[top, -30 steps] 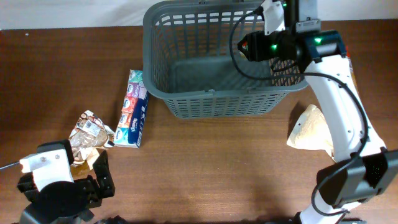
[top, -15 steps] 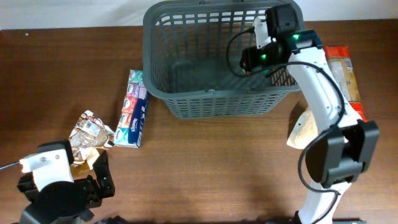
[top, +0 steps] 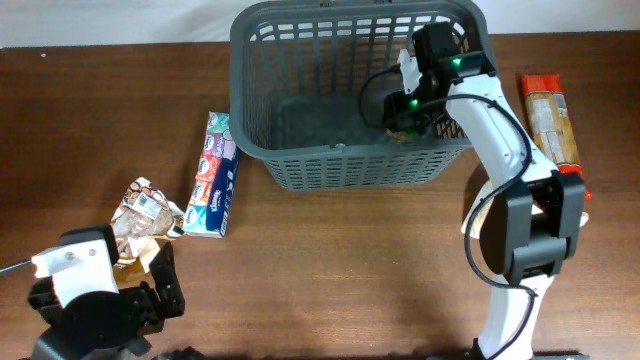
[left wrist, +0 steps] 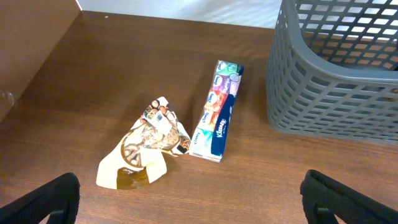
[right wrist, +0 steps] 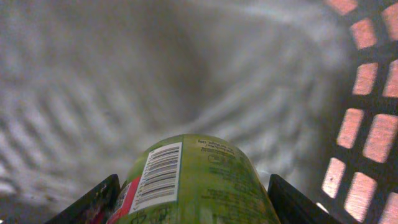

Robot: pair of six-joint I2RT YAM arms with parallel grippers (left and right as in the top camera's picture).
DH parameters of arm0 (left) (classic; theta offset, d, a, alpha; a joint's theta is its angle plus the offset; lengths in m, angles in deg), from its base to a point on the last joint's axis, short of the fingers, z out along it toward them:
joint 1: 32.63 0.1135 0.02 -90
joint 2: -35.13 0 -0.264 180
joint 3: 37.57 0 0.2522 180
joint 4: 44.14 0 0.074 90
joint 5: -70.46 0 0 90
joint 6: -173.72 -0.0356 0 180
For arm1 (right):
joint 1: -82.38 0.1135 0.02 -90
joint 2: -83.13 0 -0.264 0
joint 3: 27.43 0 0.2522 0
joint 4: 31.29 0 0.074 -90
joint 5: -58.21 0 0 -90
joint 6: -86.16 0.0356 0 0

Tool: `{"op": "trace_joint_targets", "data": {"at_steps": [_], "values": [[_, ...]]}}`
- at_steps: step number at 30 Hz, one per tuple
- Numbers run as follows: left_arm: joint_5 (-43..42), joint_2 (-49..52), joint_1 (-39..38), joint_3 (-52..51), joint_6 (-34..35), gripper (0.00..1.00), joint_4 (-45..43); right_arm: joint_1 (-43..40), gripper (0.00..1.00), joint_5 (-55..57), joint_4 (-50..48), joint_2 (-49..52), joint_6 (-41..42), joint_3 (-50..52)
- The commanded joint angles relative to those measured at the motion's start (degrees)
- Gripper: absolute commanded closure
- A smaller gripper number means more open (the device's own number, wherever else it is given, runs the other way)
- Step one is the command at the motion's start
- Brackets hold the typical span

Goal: Pack container
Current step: 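Lower the held jar into the grey basket with the right gripper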

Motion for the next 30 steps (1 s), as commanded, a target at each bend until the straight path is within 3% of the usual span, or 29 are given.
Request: {"op": "trace_joint_targets", "data": {"at_steps": [1, 25, 30], "values": [[-0.4, -0.1, 0.2, 0.3, -0.3, 0.0, -0.1, 0.6, 0.96, 0.5, 0.2, 1.8, 1.4, -1.0], [-0.4, -0.1, 0.2, 0.3, -0.3, 0.0, -0.1, 0.6, 0.91, 0.5, 1.8, 6.5, 2.8, -1.0], [-0.4, -0.1, 0.2, 0.3, -0.3, 0.0, -0.1, 0.6, 0.78, 0.5, 2.3, 6.5, 2.8, -1.0]]}}
